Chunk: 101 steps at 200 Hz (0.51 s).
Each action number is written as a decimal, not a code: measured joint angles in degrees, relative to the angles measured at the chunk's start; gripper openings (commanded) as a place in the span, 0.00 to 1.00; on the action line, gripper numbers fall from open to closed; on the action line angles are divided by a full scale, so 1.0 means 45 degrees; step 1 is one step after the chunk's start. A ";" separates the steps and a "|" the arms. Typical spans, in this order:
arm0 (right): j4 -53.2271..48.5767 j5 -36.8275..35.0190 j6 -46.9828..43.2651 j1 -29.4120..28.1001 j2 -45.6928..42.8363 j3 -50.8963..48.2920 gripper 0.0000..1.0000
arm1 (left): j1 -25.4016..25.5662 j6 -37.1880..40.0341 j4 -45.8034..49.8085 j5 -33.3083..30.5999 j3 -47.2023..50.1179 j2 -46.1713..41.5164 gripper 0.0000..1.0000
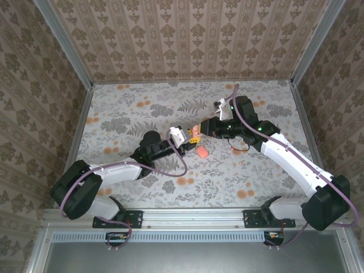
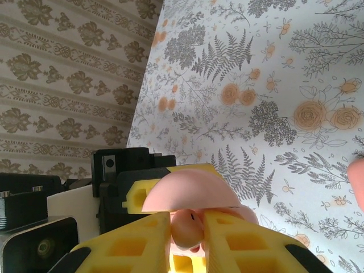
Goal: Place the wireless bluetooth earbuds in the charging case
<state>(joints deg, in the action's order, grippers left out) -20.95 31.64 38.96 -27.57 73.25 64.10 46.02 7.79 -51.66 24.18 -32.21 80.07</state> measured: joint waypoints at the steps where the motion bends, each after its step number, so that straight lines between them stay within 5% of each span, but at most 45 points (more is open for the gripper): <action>1: 0.0000 0.0015 -0.0005 0.0000 0.0000 0.0000 0.22 | 0.0000 0.0000 0.0000 0.0000 0.0000 0.0000 0.10; 101: 0.0015 0.0622 -0.0311 -0.0068 0.0000 0.0000 0.27 | 0.0019 0.0000 -0.0034 0.0000 0.0000 0.0000 0.10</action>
<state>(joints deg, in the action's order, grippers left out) -20.88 34.44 37.56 -27.88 73.25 64.10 46.11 7.79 -51.81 24.18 -32.21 80.07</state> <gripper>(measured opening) 0.265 0.192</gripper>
